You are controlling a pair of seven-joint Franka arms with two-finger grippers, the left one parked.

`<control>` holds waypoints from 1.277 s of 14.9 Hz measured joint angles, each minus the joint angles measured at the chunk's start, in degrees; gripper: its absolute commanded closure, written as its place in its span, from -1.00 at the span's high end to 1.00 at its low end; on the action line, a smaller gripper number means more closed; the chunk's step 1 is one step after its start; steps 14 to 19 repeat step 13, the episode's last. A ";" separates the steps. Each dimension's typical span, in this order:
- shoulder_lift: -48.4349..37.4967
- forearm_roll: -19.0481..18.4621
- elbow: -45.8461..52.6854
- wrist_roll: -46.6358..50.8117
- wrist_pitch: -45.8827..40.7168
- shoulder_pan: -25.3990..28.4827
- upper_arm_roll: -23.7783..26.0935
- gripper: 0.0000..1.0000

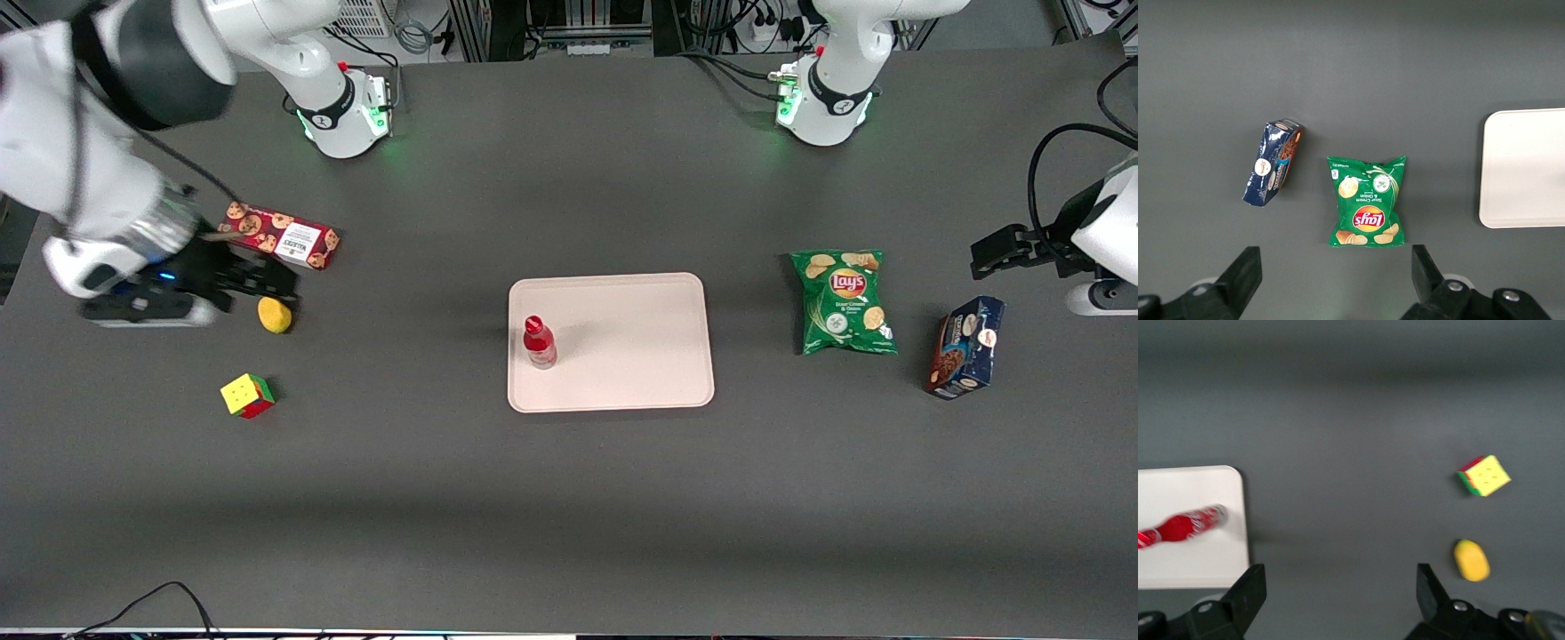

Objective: Place coke bottle on tray

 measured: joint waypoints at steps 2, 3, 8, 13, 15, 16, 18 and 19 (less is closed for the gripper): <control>-4.76 0.14 -4.89 -6.16 -0.49 -0.10 -4.88 1.00; -6.61 0.14 -6.63 -7.97 -1.08 -0.13 -6.87 1.00; -10.40 -2.57 -8.15 -11.16 -4.57 -0.08 -10.66 1.00; -10.18 -5.09 -6.58 -11.16 -4.79 0.66 -10.21 1.00; -10.18 -5.09 -6.58 -11.16 -4.79 0.66 -10.21 1.00; -10.18 -5.09 -6.58 -11.16 -4.79 0.66 -10.21 1.00; -10.18 -5.09 -6.58 -11.16 -4.79 0.66 -10.21 1.00; -10.18 -5.09 -6.58 -11.16 -4.79 0.66 -10.21 1.00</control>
